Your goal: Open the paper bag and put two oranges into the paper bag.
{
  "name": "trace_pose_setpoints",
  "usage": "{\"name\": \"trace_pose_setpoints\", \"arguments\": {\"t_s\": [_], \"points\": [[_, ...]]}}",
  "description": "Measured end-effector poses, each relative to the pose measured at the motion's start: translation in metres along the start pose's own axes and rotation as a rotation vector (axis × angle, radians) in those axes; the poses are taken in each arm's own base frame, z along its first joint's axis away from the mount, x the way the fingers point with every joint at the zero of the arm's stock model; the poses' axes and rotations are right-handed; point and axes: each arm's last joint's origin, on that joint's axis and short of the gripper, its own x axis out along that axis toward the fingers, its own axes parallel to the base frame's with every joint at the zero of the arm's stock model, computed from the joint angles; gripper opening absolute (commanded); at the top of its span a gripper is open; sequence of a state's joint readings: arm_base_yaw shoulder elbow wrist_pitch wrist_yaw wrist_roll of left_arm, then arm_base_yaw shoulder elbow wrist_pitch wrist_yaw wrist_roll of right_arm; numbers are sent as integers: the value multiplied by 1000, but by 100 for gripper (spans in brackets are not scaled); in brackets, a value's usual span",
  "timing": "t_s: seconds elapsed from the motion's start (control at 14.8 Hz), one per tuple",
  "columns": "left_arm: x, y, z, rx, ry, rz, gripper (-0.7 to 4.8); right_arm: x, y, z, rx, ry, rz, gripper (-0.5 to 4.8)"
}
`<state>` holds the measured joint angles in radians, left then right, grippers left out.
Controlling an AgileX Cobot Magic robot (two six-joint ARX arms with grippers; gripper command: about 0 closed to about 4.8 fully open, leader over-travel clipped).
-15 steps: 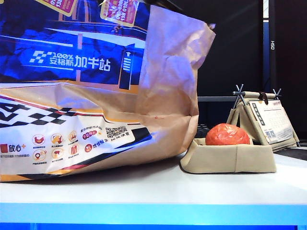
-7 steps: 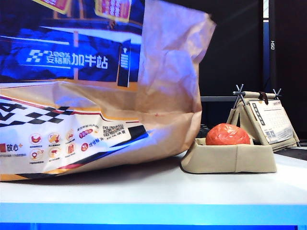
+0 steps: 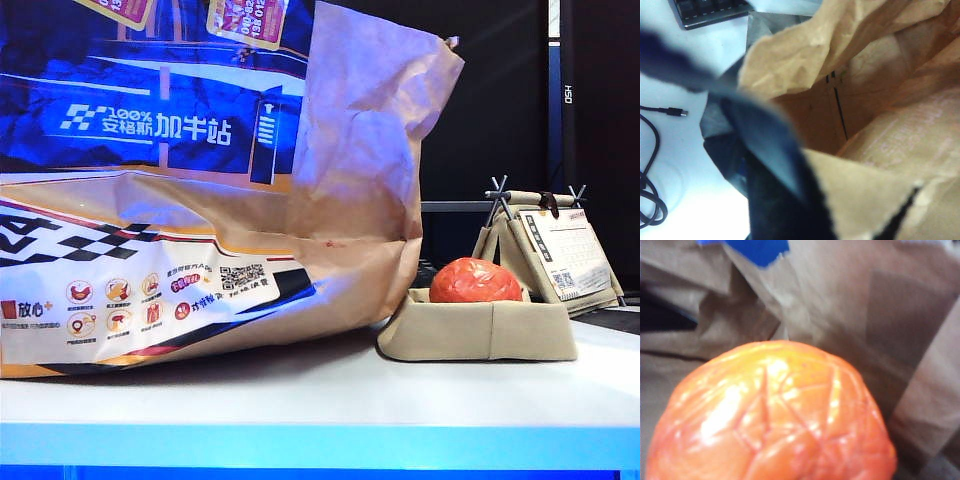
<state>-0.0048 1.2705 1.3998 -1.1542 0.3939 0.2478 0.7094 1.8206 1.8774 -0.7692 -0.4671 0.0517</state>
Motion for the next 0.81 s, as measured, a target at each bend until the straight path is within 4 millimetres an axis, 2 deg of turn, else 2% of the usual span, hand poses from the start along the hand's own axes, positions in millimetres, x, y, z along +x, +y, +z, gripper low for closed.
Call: {"name": "trace_pose_setpoints", "arguments": {"t_s": [0.2,0.27,0.47,0.61,0.68,0.81], "points": [[0,0,2,7,-17,4,48,0,1,3,-9,-30,3,411],[0,1,3,12,-27,7,48,-1,1,7,-25,-64,5,442],[0,1,4,17,-42,17,48,-13,8,22,-66,-159,8,445],[0,4,6,8,-48,84,48,-22,12,30,-82,-199,-9,439],[0,5,7,5,-50,115,48,-29,15,36,-88,-219,-29,439],[0,6,7,3,-51,142,48,-63,29,50,-134,-277,-133,440]]}}
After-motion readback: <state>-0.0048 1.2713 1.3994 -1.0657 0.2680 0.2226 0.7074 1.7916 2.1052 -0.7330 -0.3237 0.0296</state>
